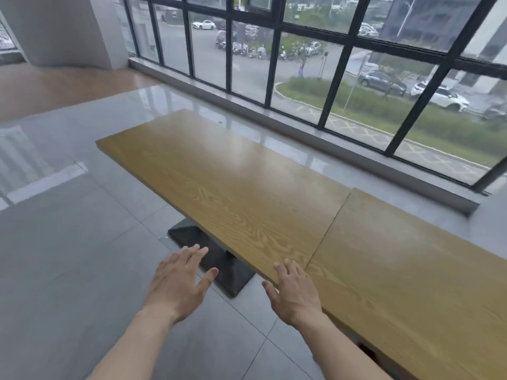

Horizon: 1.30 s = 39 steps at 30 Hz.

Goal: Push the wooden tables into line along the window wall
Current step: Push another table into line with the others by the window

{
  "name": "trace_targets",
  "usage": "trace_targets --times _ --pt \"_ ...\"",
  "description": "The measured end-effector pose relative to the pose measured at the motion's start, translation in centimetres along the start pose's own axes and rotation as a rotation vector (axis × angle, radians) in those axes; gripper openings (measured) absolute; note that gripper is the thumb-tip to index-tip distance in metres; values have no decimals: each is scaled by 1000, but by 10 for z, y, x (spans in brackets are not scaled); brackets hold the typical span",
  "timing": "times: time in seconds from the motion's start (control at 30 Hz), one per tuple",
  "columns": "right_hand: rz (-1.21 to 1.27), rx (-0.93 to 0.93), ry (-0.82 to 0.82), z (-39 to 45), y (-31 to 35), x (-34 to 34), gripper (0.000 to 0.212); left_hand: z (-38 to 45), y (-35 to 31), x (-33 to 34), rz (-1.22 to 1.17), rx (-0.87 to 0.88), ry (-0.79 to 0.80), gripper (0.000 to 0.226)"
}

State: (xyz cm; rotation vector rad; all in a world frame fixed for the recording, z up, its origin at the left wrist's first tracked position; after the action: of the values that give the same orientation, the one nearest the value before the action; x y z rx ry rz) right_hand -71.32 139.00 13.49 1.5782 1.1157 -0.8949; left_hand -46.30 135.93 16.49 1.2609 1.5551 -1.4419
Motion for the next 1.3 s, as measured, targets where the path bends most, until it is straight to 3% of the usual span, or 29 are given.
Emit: trace_targets --times 0.23,0.4,0.8,1.03,1.3 --pt "61 202 -100 53 24 16 67 113 20 0 47 292 25 70" --pt "73 311 -153 91 11 41 66 179 10 37 78 448 68 81" --pt "101 465 -280 164 -25 119 76 276 -2 141 187 745 57 74" --pt "-9 526 -551 182 -35 145 61 314 -7 181 124 807 81 75" --pt "-81 547 -577 185 -39 145 61 316 -9 180 74 804 50 73"
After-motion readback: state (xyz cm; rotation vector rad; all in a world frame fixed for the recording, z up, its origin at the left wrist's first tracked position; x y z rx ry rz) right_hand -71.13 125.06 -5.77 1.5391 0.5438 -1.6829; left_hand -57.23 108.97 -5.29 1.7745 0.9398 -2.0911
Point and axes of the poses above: each hand's wrist, its own z-axis towards the middle knuckle, its own x-axis out of the palm, y = z × x, the point moved 4 cm from there along z, towards the middle knuckle, and after that the axes turned 2 degrees about -x, right-handed, at the moved point
